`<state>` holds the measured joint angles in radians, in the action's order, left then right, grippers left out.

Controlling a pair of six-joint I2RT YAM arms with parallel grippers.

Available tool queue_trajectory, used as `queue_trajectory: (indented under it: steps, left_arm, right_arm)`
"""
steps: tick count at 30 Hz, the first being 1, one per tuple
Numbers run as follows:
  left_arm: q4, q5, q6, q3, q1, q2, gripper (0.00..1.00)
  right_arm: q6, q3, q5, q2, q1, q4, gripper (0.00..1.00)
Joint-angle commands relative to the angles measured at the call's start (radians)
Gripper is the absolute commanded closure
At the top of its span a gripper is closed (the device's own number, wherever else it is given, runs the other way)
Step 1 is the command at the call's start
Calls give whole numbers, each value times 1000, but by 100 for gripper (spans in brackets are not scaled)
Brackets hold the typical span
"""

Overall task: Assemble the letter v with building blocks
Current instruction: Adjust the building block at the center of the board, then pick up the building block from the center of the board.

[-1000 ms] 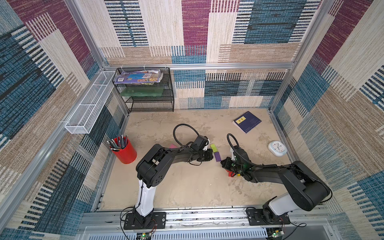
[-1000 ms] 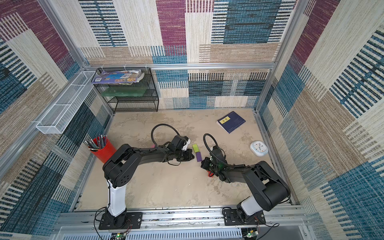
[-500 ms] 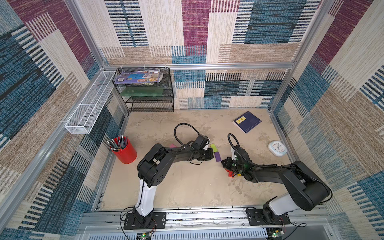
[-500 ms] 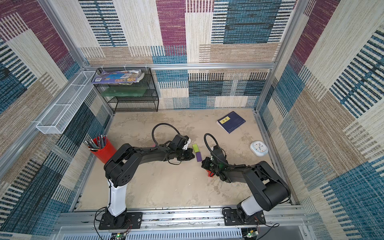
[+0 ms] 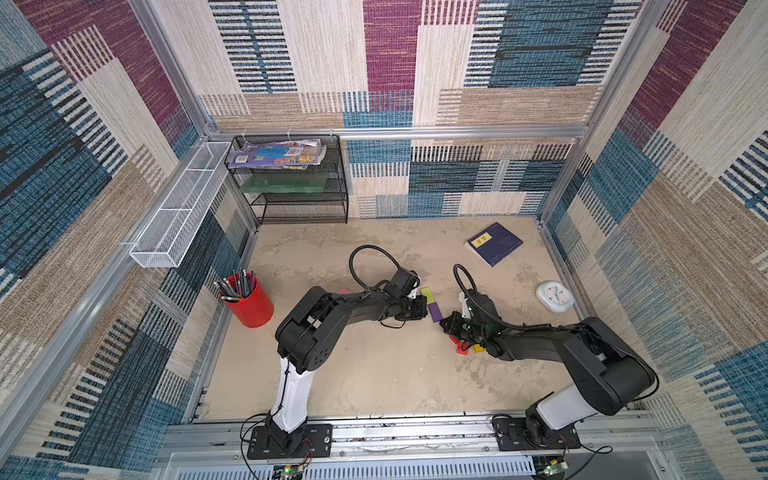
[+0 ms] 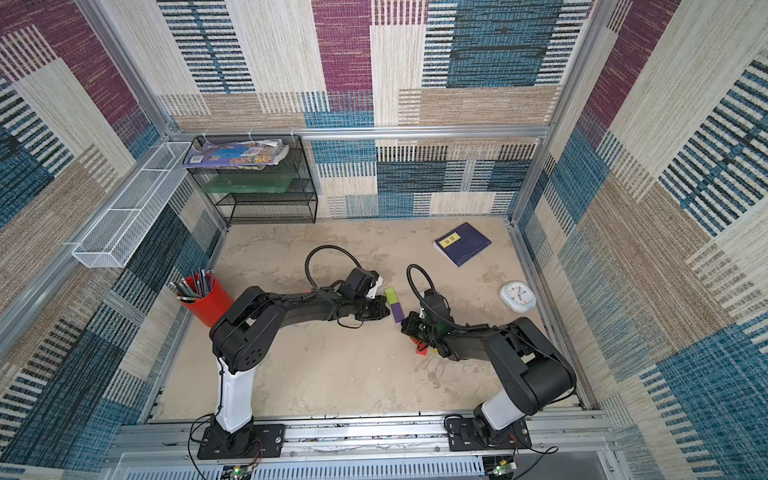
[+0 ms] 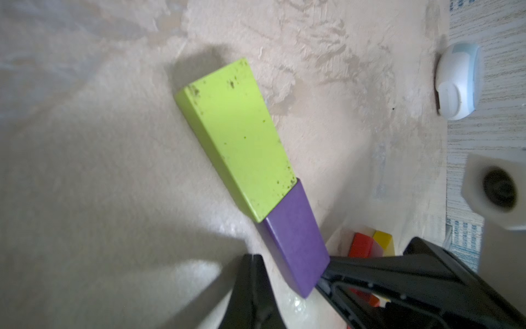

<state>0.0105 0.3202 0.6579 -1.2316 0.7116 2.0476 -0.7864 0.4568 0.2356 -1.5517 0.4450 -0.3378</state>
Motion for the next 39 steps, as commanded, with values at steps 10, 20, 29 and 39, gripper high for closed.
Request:
queue_trajectory:
  steps: [10, 20, 29, 39]
  left_arm:
    - [127, -63, -29, -37, -2, 20, 100]
    - [76, -21, -58, 65, 11, -202, 100]
    - [82, -90, -140, 190, 34, -410, 54]
    - [135, -145, -165, 176, 37, -506, 34]
  right_arm:
    - [37, 37, 42, -64, 3, 6, 100]
    - [158, 174, -114, 256, 70, 415, 59]
    - [98, 162, -241, 449, 65, 762, 22]
    - [66, 39, -252, 589, 110, 746, 22]
